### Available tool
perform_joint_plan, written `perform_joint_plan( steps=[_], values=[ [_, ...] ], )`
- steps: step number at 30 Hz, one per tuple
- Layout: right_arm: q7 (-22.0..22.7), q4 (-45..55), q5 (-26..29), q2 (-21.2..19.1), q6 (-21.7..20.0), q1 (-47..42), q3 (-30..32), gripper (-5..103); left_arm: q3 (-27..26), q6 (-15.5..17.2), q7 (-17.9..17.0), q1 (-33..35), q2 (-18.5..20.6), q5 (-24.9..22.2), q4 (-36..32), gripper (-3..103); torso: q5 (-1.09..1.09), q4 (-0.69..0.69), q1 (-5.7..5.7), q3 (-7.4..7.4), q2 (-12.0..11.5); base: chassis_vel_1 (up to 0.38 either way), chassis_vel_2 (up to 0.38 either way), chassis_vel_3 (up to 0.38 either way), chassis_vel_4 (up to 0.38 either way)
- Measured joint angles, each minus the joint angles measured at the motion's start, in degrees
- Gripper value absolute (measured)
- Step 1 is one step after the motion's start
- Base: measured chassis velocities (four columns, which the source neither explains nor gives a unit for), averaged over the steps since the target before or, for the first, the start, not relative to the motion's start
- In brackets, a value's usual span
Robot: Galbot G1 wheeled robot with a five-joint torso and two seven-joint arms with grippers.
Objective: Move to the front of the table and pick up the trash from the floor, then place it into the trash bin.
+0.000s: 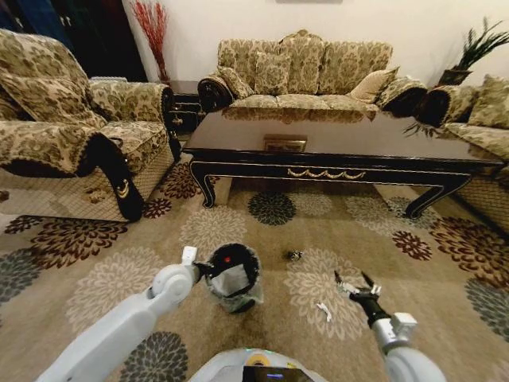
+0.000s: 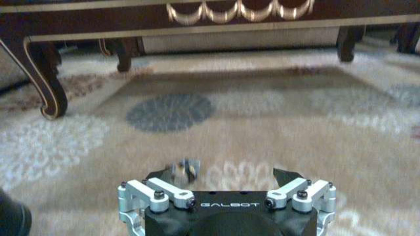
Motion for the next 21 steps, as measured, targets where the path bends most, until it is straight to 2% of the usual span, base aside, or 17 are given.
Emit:
perform_joint_plan(
  steps=[1,12,15,21],
  values=[
    [-0.16,-2.04,-0.63,0.53,0.0,1.12,-1.16,100,-0.37,0.0,0.07,0.7,0.03,0.21,-0.41,2,-0.01,-0.04,0.0,0.0,0.0,0.0,0.0,0.0,0.0],
    [-1.68,-14.2,-4.84,2.31,1.55,6.5,-5.67,100,-1.38,0.0,0.04,2.42,0.05,0.88,-2.53,2,0.0,-0.01,0.0,0.0,0.0,0.0,0.0,0.0,0.0],
    [-2.4,-19.59,-8.11,3.09,3.14,8.36,-6.35,103,-1.52,0.0,-0.03,2.46,0.1,0.92,-2.78,2,-0.01,-0.01,0.0,0.0,0.0,0.0,0.0,0.0,0.0],
    [-3.19,-23.62,-9.96,4.09,4.18,9.71,-6.63,93,-1.53,-0.02,-0.16,2.37,0.27,0.94,-3.04,2,0.0,-0.01,0.0,0.0,0.0,0.0,0.0,0.0,0.0]
  ],
)
